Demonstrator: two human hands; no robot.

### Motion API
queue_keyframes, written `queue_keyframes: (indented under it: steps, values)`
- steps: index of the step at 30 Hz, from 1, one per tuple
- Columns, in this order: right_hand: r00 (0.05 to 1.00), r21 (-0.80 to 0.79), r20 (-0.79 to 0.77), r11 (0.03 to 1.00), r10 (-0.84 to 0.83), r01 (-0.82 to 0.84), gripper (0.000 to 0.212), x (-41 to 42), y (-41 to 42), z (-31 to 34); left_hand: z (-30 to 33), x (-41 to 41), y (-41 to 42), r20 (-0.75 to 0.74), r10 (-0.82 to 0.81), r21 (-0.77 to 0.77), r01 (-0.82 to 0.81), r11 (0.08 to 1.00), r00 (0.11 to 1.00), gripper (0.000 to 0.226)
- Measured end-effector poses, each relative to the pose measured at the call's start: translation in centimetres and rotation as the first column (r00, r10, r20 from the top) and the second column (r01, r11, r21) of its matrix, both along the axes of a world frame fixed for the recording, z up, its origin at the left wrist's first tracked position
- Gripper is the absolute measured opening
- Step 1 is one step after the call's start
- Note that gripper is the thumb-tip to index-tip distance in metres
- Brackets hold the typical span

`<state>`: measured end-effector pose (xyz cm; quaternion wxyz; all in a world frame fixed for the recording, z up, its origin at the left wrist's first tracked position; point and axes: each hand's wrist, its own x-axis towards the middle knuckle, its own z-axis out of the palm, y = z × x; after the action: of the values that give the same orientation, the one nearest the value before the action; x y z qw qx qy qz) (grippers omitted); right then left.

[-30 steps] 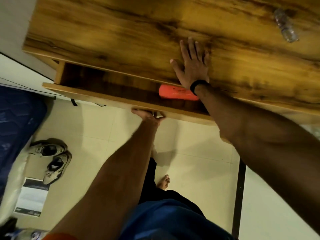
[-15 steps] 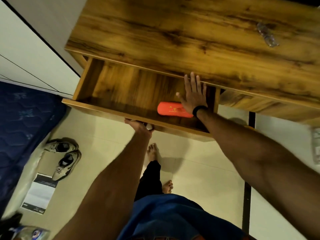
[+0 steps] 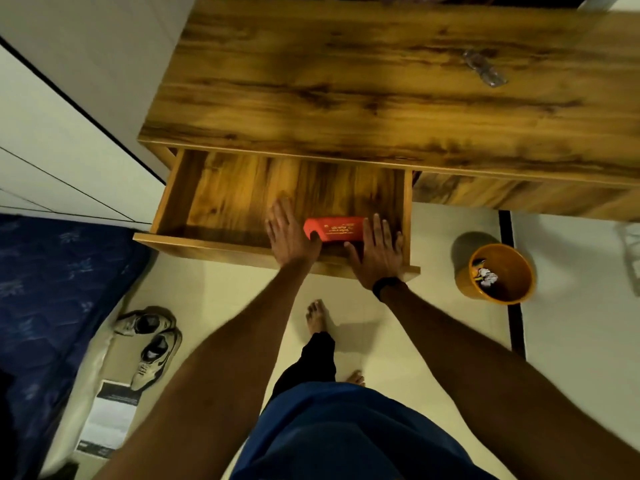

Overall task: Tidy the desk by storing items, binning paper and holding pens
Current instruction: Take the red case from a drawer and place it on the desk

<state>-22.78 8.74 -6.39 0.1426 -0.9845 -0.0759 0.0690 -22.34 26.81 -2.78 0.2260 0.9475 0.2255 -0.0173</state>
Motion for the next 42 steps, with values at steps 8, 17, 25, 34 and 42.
queue_keyframes:
  steps: [8,17,25,34,42]
  values:
    - [1.0,0.047,0.027,0.999,0.008,-0.009,0.079,0.1,0.0,-0.3,-2.9,3.9,-1.4,-0.318,-0.478,-0.101,0.472,0.876,0.819,0.097]
    - [0.988,0.004,0.123,0.996,0.09,-0.092,0.073,1.4,-0.2,0.5,-3.4,7.1,-0.5,-0.355,-0.348,-0.206,0.29,0.935,0.868,0.098]
    - [0.986,0.047,0.158,0.997,0.059,-0.068,0.084,6.3,0.0,1.2,1.4,10.1,1.2,0.205,-0.45,-0.01,0.462,0.887,0.869,0.077]
    - [0.973,-0.117,-0.006,0.966,0.231,-0.23,0.14,13.4,-0.8,4.9,5.1,24.0,0.5,0.0,-0.528,0.049,0.527,0.848,0.849,0.078]
    - [0.994,-0.212,-0.098,0.975,0.038,-0.058,0.153,16.1,-1.5,4.1,2.4,26.9,1.4,-0.103,-0.629,0.022,0.634,0.773,0.771,0.077]
